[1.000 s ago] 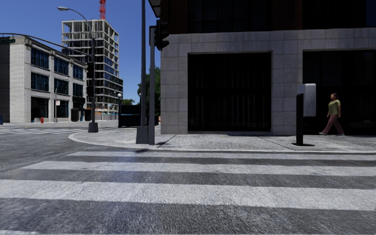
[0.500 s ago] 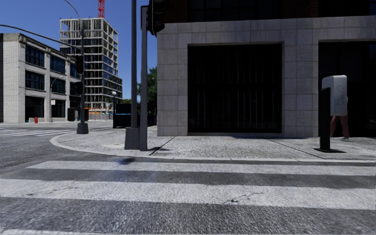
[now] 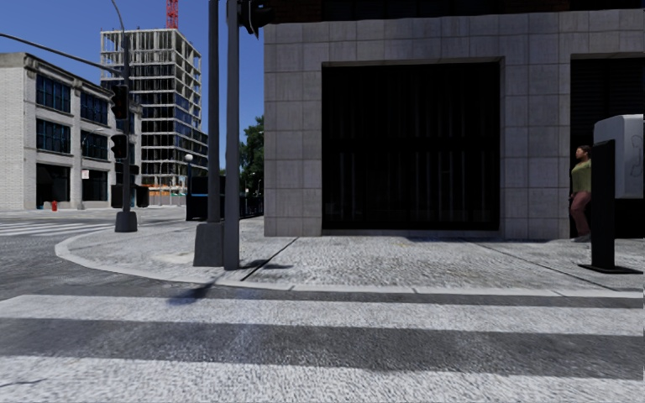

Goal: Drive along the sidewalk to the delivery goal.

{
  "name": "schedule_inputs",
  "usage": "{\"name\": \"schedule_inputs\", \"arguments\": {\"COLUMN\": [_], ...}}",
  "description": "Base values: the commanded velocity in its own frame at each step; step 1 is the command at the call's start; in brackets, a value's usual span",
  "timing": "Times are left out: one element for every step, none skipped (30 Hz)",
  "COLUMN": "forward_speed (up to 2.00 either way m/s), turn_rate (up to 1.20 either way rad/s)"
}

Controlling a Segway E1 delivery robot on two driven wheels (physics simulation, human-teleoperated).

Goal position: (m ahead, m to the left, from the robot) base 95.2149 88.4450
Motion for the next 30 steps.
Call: {"name": "schedule_inputs", "arguments": {"forward_speed": [1.29, 1.29, 1.29, 1.29, 1.29, 1.29, 1.29, 1.29, 1.29, 1.29, 1.29, 1.29, 1.29, 1.29, 1.29, 1.29, 1.29, 1.29, 1.29, 1.29, 1.29, 1.29, 1.29, 1.29, 1.29, 1.29, 1.29, 1.29, 1.29, 1.29], "turn_rate": [0.00, 0.00, 0.00, 0.00, 0.00, 0.00, 0.00, 0.00, 0.00, 0.00, 0.00, 0.00, 0.00, 0.00, 0.00, 0.00, 0.00, 0.00, 0.00, 0.00, -0.02, -0.14, -0.19, -0.20, -0.20, -0.20, -0.20, -0.20, -0.20, -0.20]}}
